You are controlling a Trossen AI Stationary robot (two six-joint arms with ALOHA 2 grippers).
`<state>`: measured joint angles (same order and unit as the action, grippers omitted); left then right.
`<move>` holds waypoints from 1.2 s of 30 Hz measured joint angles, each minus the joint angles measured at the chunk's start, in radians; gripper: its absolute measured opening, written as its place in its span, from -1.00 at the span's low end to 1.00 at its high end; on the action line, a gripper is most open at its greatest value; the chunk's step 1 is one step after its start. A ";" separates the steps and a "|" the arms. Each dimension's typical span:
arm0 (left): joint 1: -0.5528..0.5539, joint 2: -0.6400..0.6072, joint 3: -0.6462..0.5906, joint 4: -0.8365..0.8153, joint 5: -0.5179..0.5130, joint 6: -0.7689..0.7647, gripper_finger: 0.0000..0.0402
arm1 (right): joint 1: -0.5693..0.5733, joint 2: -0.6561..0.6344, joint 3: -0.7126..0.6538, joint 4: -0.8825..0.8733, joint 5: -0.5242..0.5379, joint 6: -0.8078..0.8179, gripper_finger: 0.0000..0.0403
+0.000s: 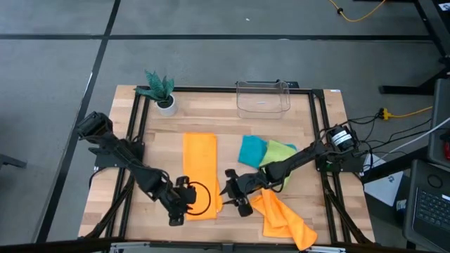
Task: Fold microfiber towels
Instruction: Fold the top orange microfiber towel
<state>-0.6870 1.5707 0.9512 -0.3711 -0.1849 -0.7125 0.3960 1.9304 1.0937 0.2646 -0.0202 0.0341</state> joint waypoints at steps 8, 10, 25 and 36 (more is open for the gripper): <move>-0.023 0.000 0.000 0.016 -0.025 -0.102 -0.21 | 0.036 0.015 0.033 -0.008 -0.001 -0.070 -0.13; -0.040 0.003 0.000 0.060 -0.026 -0.121 -0.12 | 0.053 0.015 0.033 -0.010 -0.001 -0.070 -0.13; -0.132 0.100 0.000 0.157 -0.078 -0.018 -0.04 | 0.047 0.029 0.033 -0.006 0.001 0.100 0.18; -0.138 0.149 0.000 0.149 -0.137 0.010 -0.04 | 0.041 0.143 0.070 0.060 0.003 0.013 0.38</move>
<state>-0.8253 1.7192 0.9512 -0.2219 -0.3218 -0.7024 0.4374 2.0737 1.1635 0.3243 -0.0172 0.0472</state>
